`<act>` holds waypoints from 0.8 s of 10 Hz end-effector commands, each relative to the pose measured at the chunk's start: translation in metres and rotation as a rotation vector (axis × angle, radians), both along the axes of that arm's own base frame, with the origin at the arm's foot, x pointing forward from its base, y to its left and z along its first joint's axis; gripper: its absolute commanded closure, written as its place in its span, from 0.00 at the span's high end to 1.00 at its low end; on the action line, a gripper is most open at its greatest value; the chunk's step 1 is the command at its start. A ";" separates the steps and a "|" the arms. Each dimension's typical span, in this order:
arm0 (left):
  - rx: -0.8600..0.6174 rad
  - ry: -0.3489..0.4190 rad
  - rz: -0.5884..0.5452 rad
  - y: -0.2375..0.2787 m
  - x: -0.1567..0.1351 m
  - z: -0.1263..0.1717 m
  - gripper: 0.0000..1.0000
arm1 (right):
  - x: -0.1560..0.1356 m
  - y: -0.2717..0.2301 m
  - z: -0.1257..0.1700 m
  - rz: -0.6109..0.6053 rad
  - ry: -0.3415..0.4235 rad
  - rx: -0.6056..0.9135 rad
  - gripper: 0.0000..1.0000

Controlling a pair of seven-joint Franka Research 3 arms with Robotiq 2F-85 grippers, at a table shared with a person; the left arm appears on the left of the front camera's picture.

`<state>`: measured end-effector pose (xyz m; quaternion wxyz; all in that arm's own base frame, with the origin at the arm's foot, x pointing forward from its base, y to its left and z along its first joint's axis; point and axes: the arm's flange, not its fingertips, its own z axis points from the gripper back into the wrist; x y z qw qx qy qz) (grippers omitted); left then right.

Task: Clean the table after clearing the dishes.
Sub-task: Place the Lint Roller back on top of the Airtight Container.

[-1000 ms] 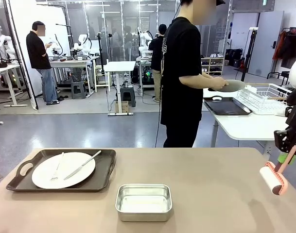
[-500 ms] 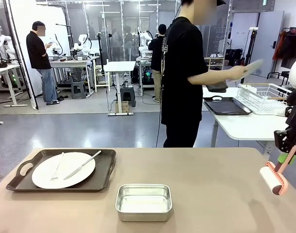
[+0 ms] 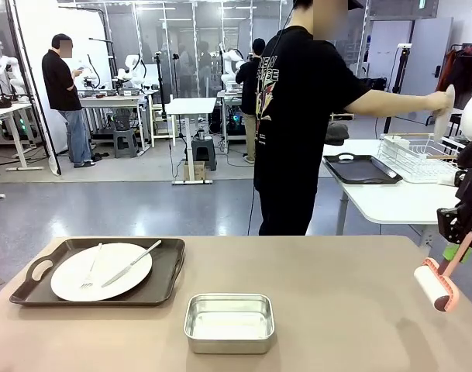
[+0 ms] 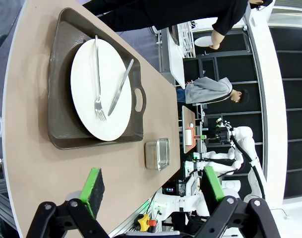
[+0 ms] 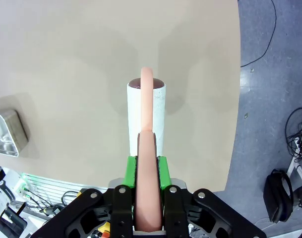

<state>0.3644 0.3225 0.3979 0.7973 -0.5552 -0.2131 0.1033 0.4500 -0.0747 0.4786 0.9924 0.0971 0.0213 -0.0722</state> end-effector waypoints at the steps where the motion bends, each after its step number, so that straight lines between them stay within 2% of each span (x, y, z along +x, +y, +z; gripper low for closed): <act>1: 0.002 -0.003 0.004 0.002 -0.002 0.000 1.00 | 0.000 0.000 0.000 0.000 0.000 0.000 0.21; 3: 0.002 -0.003 0.004 0.002 -0.002 0.000 1.00 | -0.001 0.055 0.031 0.209 -0.096 -0.156 0.21; 6: 0.002 -0.003 0.004 0.002 -0.002 0.000 1.00 | 0.020 0.123 0.057 0.461 -0.108 -0.245 0.21; 8: 0.002 -0.003 0.004 0.002 -0.002 0.000 1.00 | 0.027 0.191 0.070 0.656 -0.112 -0.303 0.21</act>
